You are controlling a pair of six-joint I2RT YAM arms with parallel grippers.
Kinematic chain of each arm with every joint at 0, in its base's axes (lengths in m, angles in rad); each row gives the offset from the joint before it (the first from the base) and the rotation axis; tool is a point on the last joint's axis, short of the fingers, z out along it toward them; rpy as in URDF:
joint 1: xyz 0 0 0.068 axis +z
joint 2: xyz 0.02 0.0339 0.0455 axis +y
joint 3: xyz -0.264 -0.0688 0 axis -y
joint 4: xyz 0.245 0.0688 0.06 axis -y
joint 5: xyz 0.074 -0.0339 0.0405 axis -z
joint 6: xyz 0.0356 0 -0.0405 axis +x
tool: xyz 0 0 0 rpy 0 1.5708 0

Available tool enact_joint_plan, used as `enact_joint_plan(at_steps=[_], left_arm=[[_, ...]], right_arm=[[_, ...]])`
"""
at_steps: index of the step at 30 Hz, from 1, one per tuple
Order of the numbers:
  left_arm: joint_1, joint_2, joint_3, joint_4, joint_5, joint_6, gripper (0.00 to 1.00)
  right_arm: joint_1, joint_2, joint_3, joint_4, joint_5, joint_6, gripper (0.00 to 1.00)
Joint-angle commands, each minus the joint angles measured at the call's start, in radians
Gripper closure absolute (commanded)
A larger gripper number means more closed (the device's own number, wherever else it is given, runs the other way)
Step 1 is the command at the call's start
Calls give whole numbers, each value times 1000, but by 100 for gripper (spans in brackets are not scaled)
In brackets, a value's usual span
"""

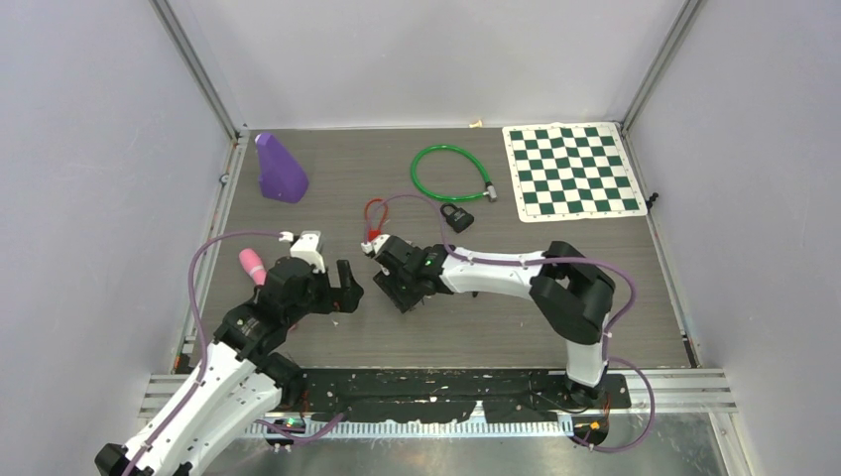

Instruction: Unlock with the key

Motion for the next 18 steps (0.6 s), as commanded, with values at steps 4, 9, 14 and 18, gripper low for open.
enact_joint_plan(at_steps=[4, 9, 14, 18], left_arm=[[4, -28, 19, -10, -21, -16, 3], [4, -21, 13, 3, 21, -37, 3], [4, -28, 8, 31, 67, -76, 3], [4, -34, -13, 88, 123, -132, 3]], right_arm=[[7, 109, 128, 14, 83, -46, 60], [7, 107, 136, 5, 93, -44, 88], [4, -94, -15, 174, 59, -12, 94], [-2, -234, -89, 271, 84, 3, 95]])
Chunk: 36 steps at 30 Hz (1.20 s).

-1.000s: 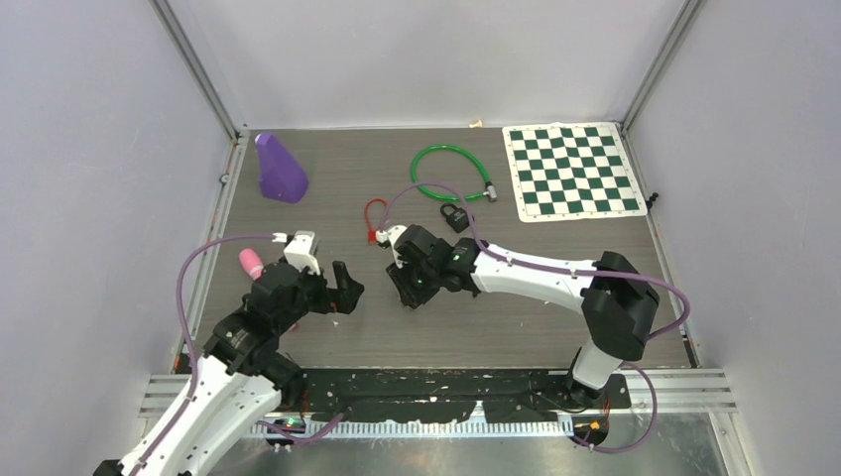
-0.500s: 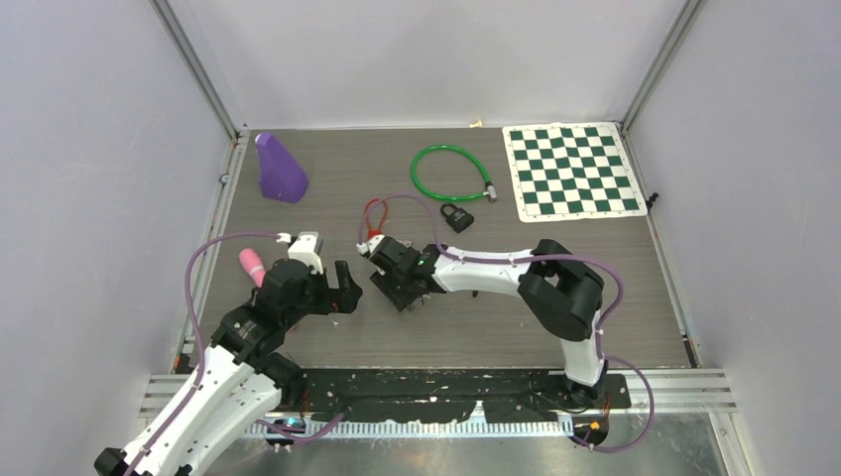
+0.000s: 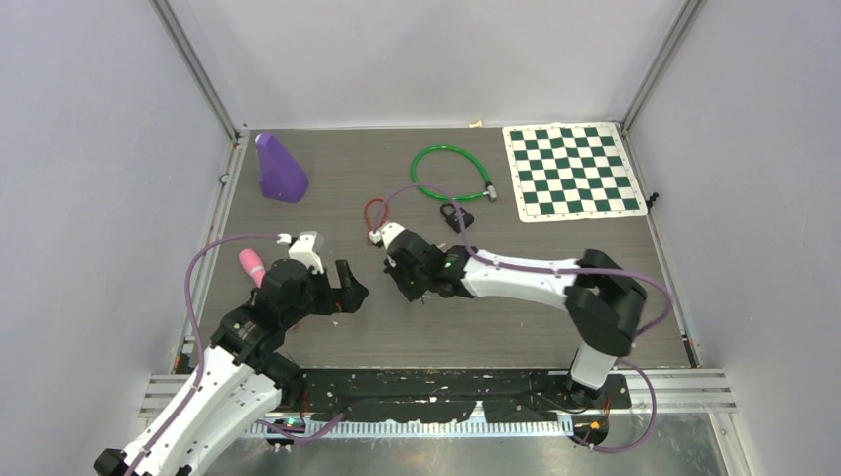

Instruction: Unlock with the key

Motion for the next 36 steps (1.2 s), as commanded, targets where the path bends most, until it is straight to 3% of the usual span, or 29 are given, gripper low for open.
enact_joint_plan(at_steps=[1, 7, 23, 36], left_arm=[[4, -12, -20, 114, 83, -75, 3], [4, 4, -77, 221, 191, -190, 4], [4, -53, -325, 739, 180, -919, 4], [3, 87, -264, 848, 258, -1117, 2]], right_arm=[[-6, -203, -52, 215, 33, 23, 95], [-14, -283, -161, 360, 39, 71, 95], [-12, -500, -331, 530, 46, 200, 94], [0, -536, -356, 591, 57, 210, 94]])
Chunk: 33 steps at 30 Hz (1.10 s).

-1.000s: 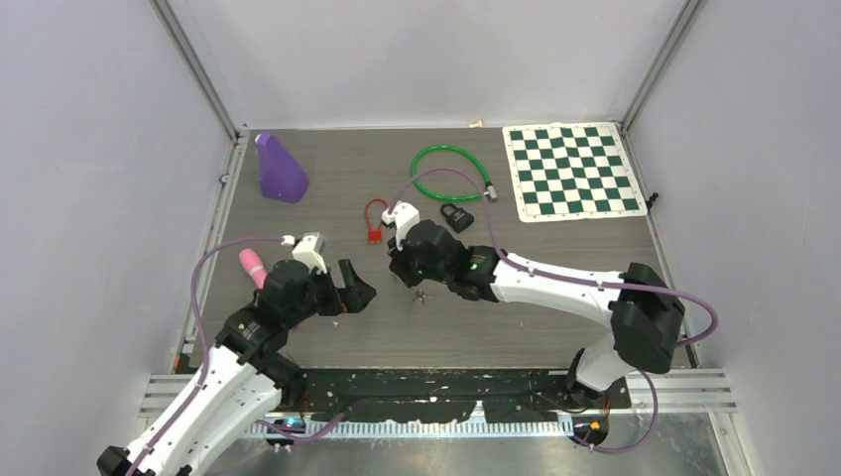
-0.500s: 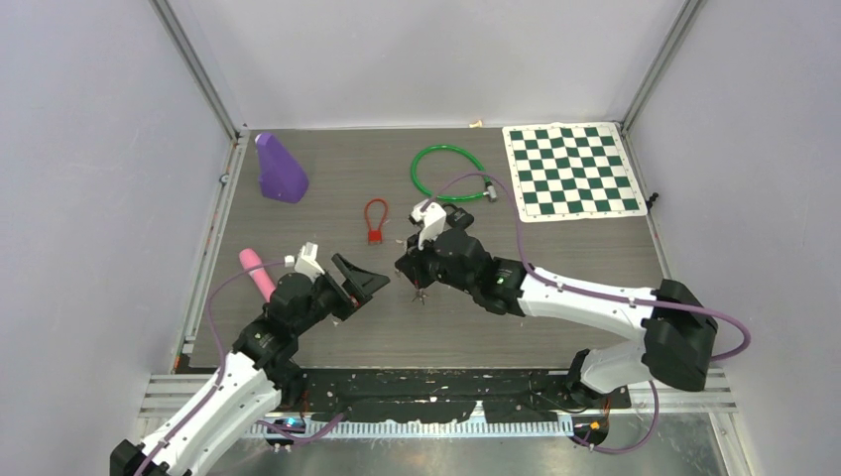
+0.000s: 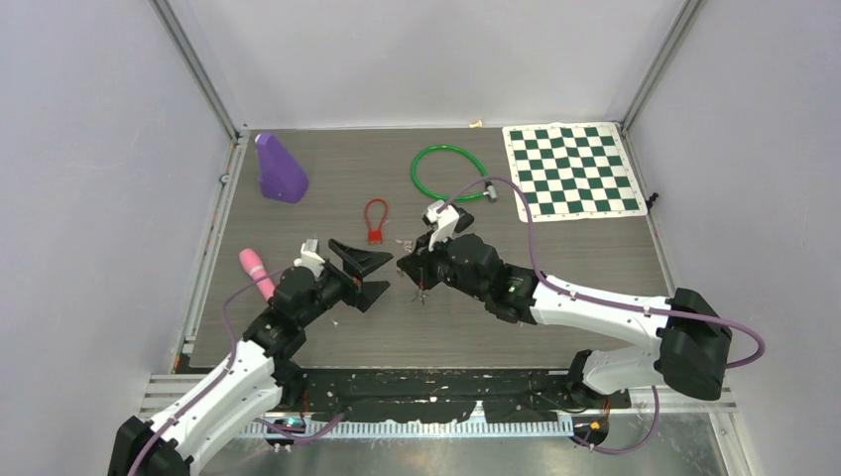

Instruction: Unlock with the key

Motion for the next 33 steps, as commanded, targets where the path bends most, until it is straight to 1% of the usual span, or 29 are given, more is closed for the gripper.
enact_joint_plan(at_steps=[1, 9, 14, 16, 21, 27, 31, 33], left_arm=[[2, 38, 47, 98, 58, -81, 2], [1, 69, 60, 130, 66, -110, 2], [-2, 83, 75, 149, 72, -123, 4], [-4, 87, 72, 162, 73, -135, 6], [-4, 69, 66, 175, 53, -145, 19], [-4, 25, 69, 123, 7, -109, 37], [-4, 18, 76, 121, 6, -96, 50], [-4, 19, 78, 120, 9, -93, 58]], right_arm=[[8, -34, 11, 93, 23, 10, 95], [30, 6, 51, 133, 12, -4, 95], [52, 23, 32, 188, 26, -4, 94], [60, 29, 31, 202, 29, -12, 95], [78, 32, 21, 200, 31, -32, 95], [94, -12, -30, 187, 54, -26, 94], [100, -29, -57, 178, 77, -21, 95], [99, -34, -65, 177, 85, -17, 95]])
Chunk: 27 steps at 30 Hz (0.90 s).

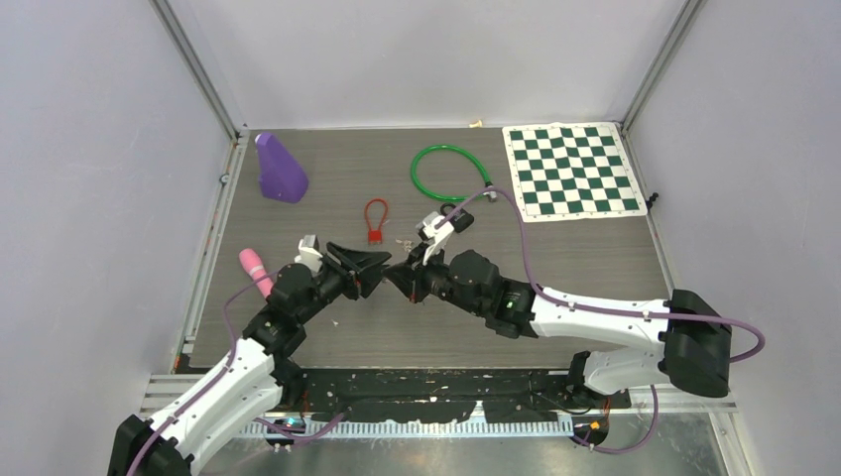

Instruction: Unlock with the key

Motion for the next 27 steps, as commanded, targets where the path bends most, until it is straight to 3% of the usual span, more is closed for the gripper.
enact_joint_plan(at_steps=[1, 11, 15, 20, 24, 27], left_arm=[[-3, -20, 50, 46, 0, 16, 63], [-3, -46, 45, 30, -32, 36, 100], [-2, -53, 46, 40, -54, 111, 100], [18, -38, 83, 63, -20, 418, 100], [24, -6, 140, 58, 74, 661, 100], [24, 25, 183, 66, 179, 772, 100]], right_arm=[[6, -28, -28, 1, 57, -6, 95], [28, -21, -41, -4, 98, 7, 95], [35, -20, -44, -9, 80, 23, 93], [25, -75, -45, -102, 62, 36, 66], [-37, -137, -57, -144, -67, 62, 54], [-117, -178, -78, -112, -240, 97, 52]])
